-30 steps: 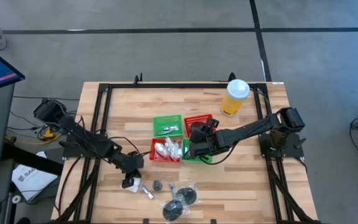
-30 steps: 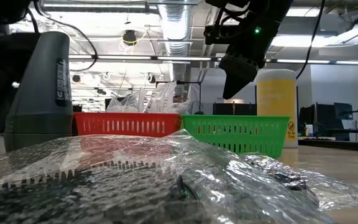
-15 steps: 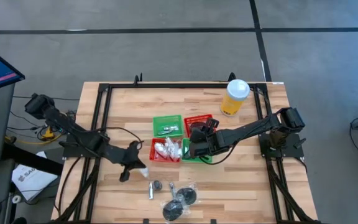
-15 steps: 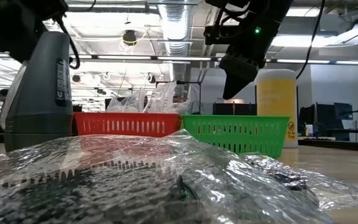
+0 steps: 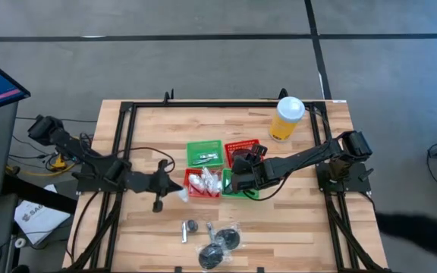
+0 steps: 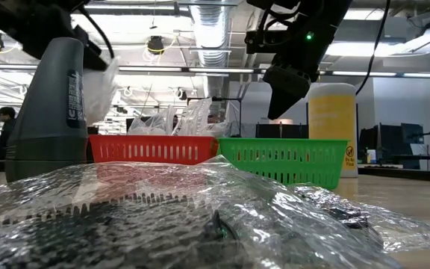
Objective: Pick & Place Travel size toiletries
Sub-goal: Put the white cotton pack into the left red basket
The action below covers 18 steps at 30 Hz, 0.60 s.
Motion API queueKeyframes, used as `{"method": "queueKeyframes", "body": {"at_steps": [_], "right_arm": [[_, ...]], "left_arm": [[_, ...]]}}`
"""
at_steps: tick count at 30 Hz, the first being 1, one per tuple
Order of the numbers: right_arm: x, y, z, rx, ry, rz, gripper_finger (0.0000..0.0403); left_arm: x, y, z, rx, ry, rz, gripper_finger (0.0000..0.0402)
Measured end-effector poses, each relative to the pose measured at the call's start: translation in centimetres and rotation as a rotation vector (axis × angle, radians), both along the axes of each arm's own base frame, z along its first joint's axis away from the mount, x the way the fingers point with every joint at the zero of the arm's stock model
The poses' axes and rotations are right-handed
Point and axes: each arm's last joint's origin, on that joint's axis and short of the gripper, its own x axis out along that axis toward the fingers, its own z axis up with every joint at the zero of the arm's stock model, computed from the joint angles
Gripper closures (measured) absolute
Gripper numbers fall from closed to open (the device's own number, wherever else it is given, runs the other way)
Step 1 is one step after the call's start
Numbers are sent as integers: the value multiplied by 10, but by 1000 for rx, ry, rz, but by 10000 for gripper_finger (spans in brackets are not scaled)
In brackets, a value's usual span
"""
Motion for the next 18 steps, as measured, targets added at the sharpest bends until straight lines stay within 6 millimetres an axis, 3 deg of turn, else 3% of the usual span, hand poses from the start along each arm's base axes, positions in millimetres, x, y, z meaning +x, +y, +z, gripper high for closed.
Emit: {"method": "queueKeyframes", "body": {"at_steps": [9,18], "right_arm": [[0,0,0,0,0,0,294],[0,0,0,1,-4,0,294]], "left_arm": [[11,11,12,74,-125,15,401],[26,12,2,99,-120,32,401]]}}
